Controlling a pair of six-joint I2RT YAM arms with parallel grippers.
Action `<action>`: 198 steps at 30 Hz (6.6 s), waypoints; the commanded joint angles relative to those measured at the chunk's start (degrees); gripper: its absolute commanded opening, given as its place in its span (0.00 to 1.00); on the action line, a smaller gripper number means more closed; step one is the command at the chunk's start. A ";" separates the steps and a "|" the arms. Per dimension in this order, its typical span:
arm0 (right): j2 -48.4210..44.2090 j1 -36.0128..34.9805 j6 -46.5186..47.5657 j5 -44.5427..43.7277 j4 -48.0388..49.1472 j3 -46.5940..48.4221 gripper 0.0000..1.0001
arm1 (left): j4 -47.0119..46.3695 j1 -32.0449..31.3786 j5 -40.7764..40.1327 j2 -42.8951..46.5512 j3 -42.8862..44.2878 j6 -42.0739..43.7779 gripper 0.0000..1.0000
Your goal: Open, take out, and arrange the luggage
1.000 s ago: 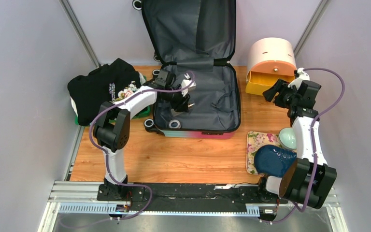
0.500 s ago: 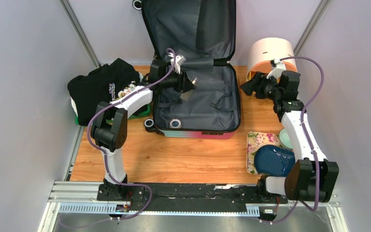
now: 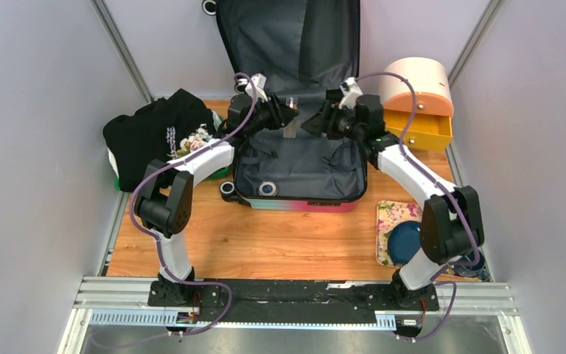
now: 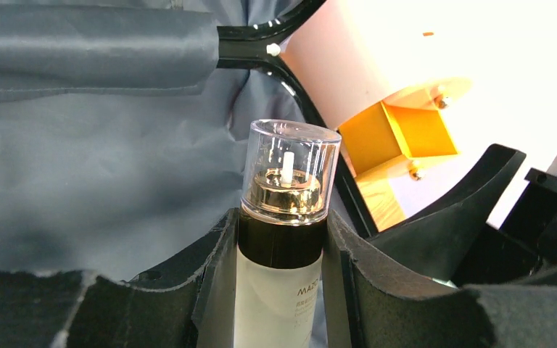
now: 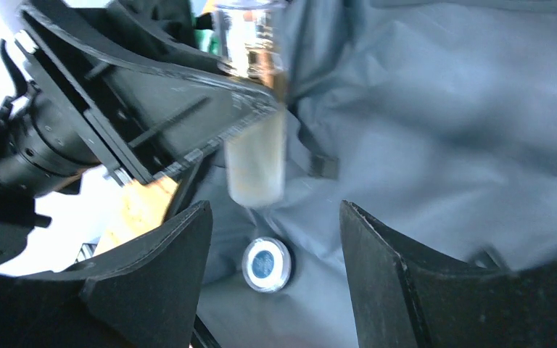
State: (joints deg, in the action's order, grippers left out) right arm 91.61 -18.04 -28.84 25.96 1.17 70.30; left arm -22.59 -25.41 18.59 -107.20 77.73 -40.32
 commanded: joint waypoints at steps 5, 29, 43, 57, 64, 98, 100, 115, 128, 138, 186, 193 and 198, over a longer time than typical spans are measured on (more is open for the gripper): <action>8.39 -6.56 0.28 -8.91 5.68 11.25 0.66 | -11.33 -0.61 -0.66 5.50 -1.97 -4.51 0.00; 10.08 -7.27 5.37 -4.51 5.25 13.28 0.28 | -23.55 0.36 10.24 4.71 -3.73 -15.06 0.00; -3.45 7.04 26.07 11.34 -10.26 8.96 0.00 | -9.60 6.51 13.93 11.65 -10.41 -1.19 0.80; 1.45 27.09 90.44 3.59 -60.58 30.23 0.04 | 1.76 6.78 16.57 10.78 -8.48 5.25 0.82; 5.76 27.54 94.49 -7.57 -59.27 31.38 0.08 | 1.93 7.04 17.01 9.99 -8.47 3.14 0.83; 16.06 29.99 99.86 -10.49 -59.53 43.16 0.62 | 1.93 7.65 16.83 10.87 -11.11 2.61 0.86; 15.35 30.17 98.28 -9.18 -58.83 42.90 0.77 | 2.20 7.65 16.92 10.52 -10.42 2.96 0.86; -2.74 36.59 45.38 4.46 -30.98 14.39 0.54 | 4.75 8.18 17.45 9.29 -7.33 4.72 0.86; -3.47 36.59 29.91 -2.13 -8.58 -1.92 0.22 | 5.27 11.52 18.76 6.74 -2.42 7.80 0.87; 7.96 36.50 25.07 -7.94 2.87 2.55 0.26 | 8.08 12.22 18.85 8.41 -2.58 14.91 0.87; 11.56 38.52 13.28 -0.38 -3.01 15.65 0.53 | 8.97 12.66 20.44 8.06 -4.17 15.53 0.89; 13.85 38.35 12.67 -0.91 -3.28 18.29 0.48 | 9.14 12.75 19.82 8.93 -4.87 16.23 0.89; 14.38 38.08 12.32 -0.12 -3.02 18.91 0.36 | 9.23 12.75 19.82 9.02 -5.40 16.67 0.89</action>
State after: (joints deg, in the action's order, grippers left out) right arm 105.32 20.40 -15.70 26.11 -2.92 86.41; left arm -11.40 -12.97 38.28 -101.25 72.64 -25.12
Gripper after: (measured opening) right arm 0.406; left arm 0.888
